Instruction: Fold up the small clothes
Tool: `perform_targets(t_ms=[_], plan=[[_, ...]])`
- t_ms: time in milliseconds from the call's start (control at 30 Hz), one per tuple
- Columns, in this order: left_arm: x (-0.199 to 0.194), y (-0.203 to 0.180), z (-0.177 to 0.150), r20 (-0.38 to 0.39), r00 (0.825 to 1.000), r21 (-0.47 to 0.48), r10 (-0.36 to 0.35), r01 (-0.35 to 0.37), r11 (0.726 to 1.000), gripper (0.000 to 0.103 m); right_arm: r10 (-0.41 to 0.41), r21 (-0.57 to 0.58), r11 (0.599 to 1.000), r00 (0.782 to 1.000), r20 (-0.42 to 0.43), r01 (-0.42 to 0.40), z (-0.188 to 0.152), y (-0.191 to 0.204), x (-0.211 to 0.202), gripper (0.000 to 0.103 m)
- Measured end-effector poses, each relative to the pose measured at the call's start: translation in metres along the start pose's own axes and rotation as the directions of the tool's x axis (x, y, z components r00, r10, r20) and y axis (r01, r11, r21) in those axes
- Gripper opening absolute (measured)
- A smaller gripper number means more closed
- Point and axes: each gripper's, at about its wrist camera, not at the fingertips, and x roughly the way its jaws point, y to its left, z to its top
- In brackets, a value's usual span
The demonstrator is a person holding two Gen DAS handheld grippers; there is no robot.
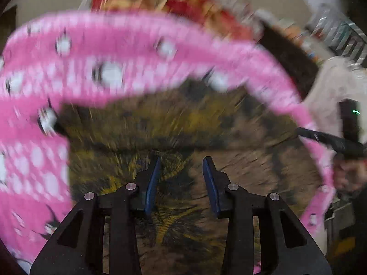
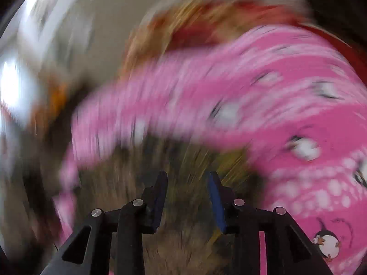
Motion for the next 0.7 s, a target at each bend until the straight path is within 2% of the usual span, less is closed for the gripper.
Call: perform_targets(t_ms=[33, 67, 133, 167, 200, 233, 333, 367, 400, 467, 533, 600, 700], plan=[[0.009, 0.002, -0.001, -0.016, 1.0, -0.016, 0.007, -0.007, 1.0, 0.035, -0.086, -0.094, 0.993, 0.992, -0.087, 0.078, -0.005, 0.012, 0.018, 0.036], [0.01, 0.002, 0.0, 0.006, 1.0, -0.015, 0.006, -0.006, 1.0, 0.036, -0.211, -0.196, 0.965, 0.958, -0.196, 0.173, -0.013, 0.02, 0.045, 0.036], [0.014, 0.001, 0.013, -0.012, 1.0, -0.013, 0.015, -0.015, 1.0, 0.036, -0.241, -0.229, 0.953, 0.956, -0.168, 0.2, -0.006, 0.023, 0.054, 0.041], [0.016, 0.003, 0.026, -0.012, 1.0, -0.019, 0.018, -0.018, 1.0, 0.036, -0.25, -0.215, 0.954, 0.951, -0.181, 0.209, 0.003, 0.02, 0.059, 0.043], [0.018, 0.006, 0.039, -0.004, 0.999, -0.017, 0.054, -0.054, 0.998, 0.036, -0.25, -0.197, 0.957, 0.95, -0.185, 0.213, 0.013, 0.016, 0.063, 0.043], [0.019, 0.011, 0.052, 0.01, 0.994, -0.016, 0.105, -0.104, 0.994, 0.036, -0.246, -0.179, 0.96, 0.954, -0.174, 0.215, 0.026, 0.012, 0.067, 0.043], [-0.001, 0.041, 0.092, 0.106, 0.966, -0.149, 0.237, -0.22, 0.964, 0.036, -0.278, -0.125, 0.951, 0.959, 0.049, 0.282, 0.069, 0.008, 0.047, 0.042], [-0.016, 0.051, 0.101, 0.149, 0.954, -0.223, 0.259, -0.222, 0.949, 0.036, -0.265, -0.064, 0.959, 0.955, 0.133, 0.275, 0.081, 0.005, 0.031, 0.042], [-0.026, 0.056, 0.105, 0.177, 0.951, -0.26, 0.254, -0.204, 0.944, 0.036, -0.246, -0.022, 0.967, 0.953, 0.176, 0.254, 0.086, 0.004, 0.019, 0.043], [-0.039, 0.055, 0.109, 0.225, 0.94, -0.274, 0.256, -0.191, 0.942, 0.036, -0.202, 0.025, 0.979, 0.945, 0.258, 0.202, 0.088, 0.007, -0.001, 0.046], [-0.037, 0.045, 0.107, 0.251, 0.935, -0.25, 0.249, -0.186, 0.95, 0.043, -0.215, 0.028, 0.976, 0.932, 0.291, 0.217, 0.085, 0.013, -0.007, 0.05], [-0.016, 0.033, 0.1, 0.25, 0.947, -0.214, 0.203, -0.151, 0.965, 0.05, -0.208, 0.04, 0.978, 0.938, 0.276, 0.205, 0.08, 0.018, 0.003, 0.05], [0.021, 0.033, 0.079, 0.193, 0.964, -0.211, 0.181, -0.14, 0.967, 0.05, -0.231, 0.074, 0.973, 0.947, 0.222, 0.22, 0.061, 0.023, 0.037, 0.05]])
